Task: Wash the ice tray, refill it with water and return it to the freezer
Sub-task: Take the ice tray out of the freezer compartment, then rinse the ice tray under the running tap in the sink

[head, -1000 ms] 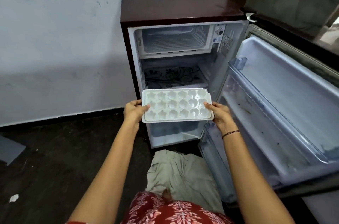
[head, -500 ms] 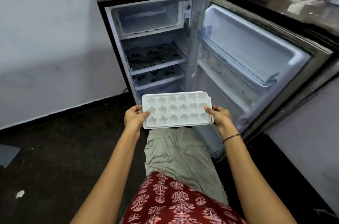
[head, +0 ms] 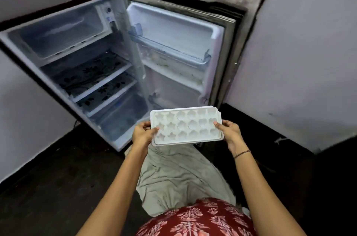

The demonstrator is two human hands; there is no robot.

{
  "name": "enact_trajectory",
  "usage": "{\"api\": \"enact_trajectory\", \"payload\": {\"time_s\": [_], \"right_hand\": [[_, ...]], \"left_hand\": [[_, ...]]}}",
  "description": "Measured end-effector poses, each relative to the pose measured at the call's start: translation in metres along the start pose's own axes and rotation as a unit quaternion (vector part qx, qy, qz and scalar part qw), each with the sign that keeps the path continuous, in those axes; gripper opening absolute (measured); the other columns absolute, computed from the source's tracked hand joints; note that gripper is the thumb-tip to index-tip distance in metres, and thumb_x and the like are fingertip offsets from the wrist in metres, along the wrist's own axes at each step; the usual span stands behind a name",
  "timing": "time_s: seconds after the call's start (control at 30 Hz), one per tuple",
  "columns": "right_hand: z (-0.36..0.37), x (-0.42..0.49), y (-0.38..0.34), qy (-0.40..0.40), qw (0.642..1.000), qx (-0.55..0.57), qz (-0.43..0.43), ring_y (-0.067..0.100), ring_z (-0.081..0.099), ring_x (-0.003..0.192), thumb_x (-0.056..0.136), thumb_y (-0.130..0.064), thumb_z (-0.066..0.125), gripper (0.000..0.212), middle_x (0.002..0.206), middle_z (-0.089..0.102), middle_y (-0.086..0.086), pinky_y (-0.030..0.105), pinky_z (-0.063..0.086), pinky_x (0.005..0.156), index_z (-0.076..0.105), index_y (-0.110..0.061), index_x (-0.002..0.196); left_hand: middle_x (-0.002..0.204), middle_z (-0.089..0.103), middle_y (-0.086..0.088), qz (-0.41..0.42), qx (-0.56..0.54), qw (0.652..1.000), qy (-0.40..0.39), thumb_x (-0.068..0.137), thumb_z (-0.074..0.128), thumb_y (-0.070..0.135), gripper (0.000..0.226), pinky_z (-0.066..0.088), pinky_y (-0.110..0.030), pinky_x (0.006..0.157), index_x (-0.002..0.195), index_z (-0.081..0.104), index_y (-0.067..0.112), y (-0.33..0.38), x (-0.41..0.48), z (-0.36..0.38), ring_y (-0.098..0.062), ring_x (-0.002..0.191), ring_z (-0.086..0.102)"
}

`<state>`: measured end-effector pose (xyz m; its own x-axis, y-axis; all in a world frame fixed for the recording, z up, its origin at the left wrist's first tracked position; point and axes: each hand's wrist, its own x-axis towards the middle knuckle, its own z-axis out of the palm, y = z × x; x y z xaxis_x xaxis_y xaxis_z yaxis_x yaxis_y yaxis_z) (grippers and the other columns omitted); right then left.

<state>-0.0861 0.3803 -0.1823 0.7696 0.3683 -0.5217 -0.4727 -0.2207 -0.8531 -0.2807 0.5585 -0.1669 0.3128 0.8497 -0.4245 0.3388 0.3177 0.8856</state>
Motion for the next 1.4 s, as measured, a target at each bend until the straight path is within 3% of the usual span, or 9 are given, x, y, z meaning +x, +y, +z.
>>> {"api": "enact_trajectory", "payload": {"time_s": [0.17, 0.3, 0.37, 0.53, 0.67, 0.77, 1.07, 1.27, 1.4], "right_hand": [[-0.048, -0.028, 0.012, 0.095, 0.994, 0.057, 0.003, 0.027, 0.061, 0.087, 0.086, -0.003, 0.065, 0.036, 0.116, 0.062, 0.024, 0.035, 0.054, 0.076, 0.054, 0.005, 0.119], [-0.083, -0.050, 0.023, 0.174, 0.981, 0.089, -0.005, 0.018, 0.061, 0.073, 0.086, -0.005, 0.065, 0.038, 0.102, 0.063, 0.015, 0.019, 0.054, 0.058, 0.053, 0.005, 0.121], [-0.099, -0.060, 0.030, 0.218, 0.970, 0.103, -0.010, 0.017, 0.061, 0.073, 0.086, -0.007, 0.066, 0.038, 0.094, 0.064, 0.010, 0.017, 0.054, 0.056, 0.054, 0.003, 0.121], [-0.134, -0.091, 0.053, 0.327, 0.937, 0.124, -0.022, 0.025, 0.063, 0.095, 0.084, -0.018, 0.071, 0.035, 0.104, 0.065, 0.013, 0.038, 0.054, 0.086, 0.059, -0.003, 0.112], [-0.160, -0.116, 0.071, 0.393, 0.908, 0.145, -0.023, 0.027, 0.064, 0.100, 0.082, -0.024, 0.073, 0.030, 0.106, 0.066, 0.012, 0.043, 0.052, 0.092, 0.060, -0.009, 0.104], [-0.179, -0.133, 0.082, 0.434, 0.885, 0.164, -0.027, 0.028, 0.064, 0.100, 0.083, -0.024, 0.072, 0.030, 0.103, 0.067, 0.011, 0.044, 0.053, 0.091, 0.061, -0.008, 0.106], [-0.251, -0.167, 0.095, 0.535, 0.820, 0.202, -0.031, 0.020, 0.061, 0.093, 0.090, -0.026, 0.063, 0.014, 0.099, 0.065, 0.005, 0.032, 0.051, 0.081, 0.062, -0.012, 0.095], [-0.313, -0.177, 0.095, 0.581, 0.776, 0.244, -0.028, 0.019, 0.061, 0.085, 0.090, -0.028, 0.062, 0.018, 0.095, 0.066, 0.007, 0.026, 0.049, 0.069, 0.063, -0.010, 0.095], [-0.344, -0.187, 0.095, 0.604, 0.755, 0.253, -0.037, 0.015, 0.058, 0.083, 0.092, -0.029, 0.059, 0.019, 0.092, 0.064, 0.002, 0.024, 0.047, 0.070, 0.060, -0.011, 0.096]], "left_hand": [[0.075, 0.058, -0.001, 0.017, 0.044, 0.994, -0.101, 0.080, 0.067, -0.002, 0.025, 0.046, -0.026, 0.057, 0.103, 0.057, 0.004, 0.007, 0.001, 0.043, -0.016, 0.066, 0.057], [0.076, 0.058, -0.003, 0.029, 0.090, 0.979, -0.180, 0.079, 0.068, -0.003, 0.031, 0.048, -0.028, 0.062, 0.108, 0.057, -0.001, 0.014, -0.002, 0.081, -0.025, 0.079, 0.058], [0.075, 0.056, -0.002, 0.039, 0.104, 0.969, -0.219, 0.080, 0.067, -0.004, 0.028, 0.047, -0.025, 0.062, 0.104, 0.055, 0.002, 0.014, -0.007, 0.102, -0.025, 0.078, 0.057], [0.076, 0.058, -0.001, 0.047, 0.127, 0.941, -0.310, 0.083, 0.067, 0.006, 0.023, 0.047, -0.028, 0.060, 0.102, 0.055, 0.007, 0.010, -0.032, 0.147, -0.015, 0.066, 0.056], [0.075, 0.060, 0.001, 0.057, 0.154, 0.917, -0.365, 0.084, 0.067, 0.013, 0.021, 0.049, -0.021, 0.049, 0.101, 0.058, 0.008, 0.004, -0.056, 0.180, -0.012, 0.063, 0.057], [0.074, 0.060, 0.001, 0.073, 0.168, 0.897, -0.403, 0.084, 0.067, 0.010, 0.020, 0.047, -0.017, 0.045, 0.101, 0.058, 0.007, 0.001, -0.076, 0.206, -0.012, 0.062, 0.056], [0.078, 0.063, -0.002, 0.076, 0.204, 0.841, -0.496, 0.083, 0.067, 0.012, 0.021, 0.047, -0.028, 0.057, 0.101, 0.060, 0.007, -0.003, -0.136, 0.296, -0.015, 0.066, 0.061], [0.081, 0.064, -0.004, 0.097, 0.225, 0.794, -0.556, 0.083, 0.067, 0.011, 0.020, 0.051, -0.031, 0.062, 0.101, 0.058, 0.006, 0.002, -0.187, 0.375, -0.018, 0.069, 0.062], [0.084, 0.064, -0.003, 0.114, 0.234, 0.769, -0.583, 0.084, 0.066, 0.012, 0.020, 0.051, -0.028, 0.062, 0.102, 0.058, 0.009, 0.002, -0.221, 0.421, -0.019, 0.074, 0.064]]}}
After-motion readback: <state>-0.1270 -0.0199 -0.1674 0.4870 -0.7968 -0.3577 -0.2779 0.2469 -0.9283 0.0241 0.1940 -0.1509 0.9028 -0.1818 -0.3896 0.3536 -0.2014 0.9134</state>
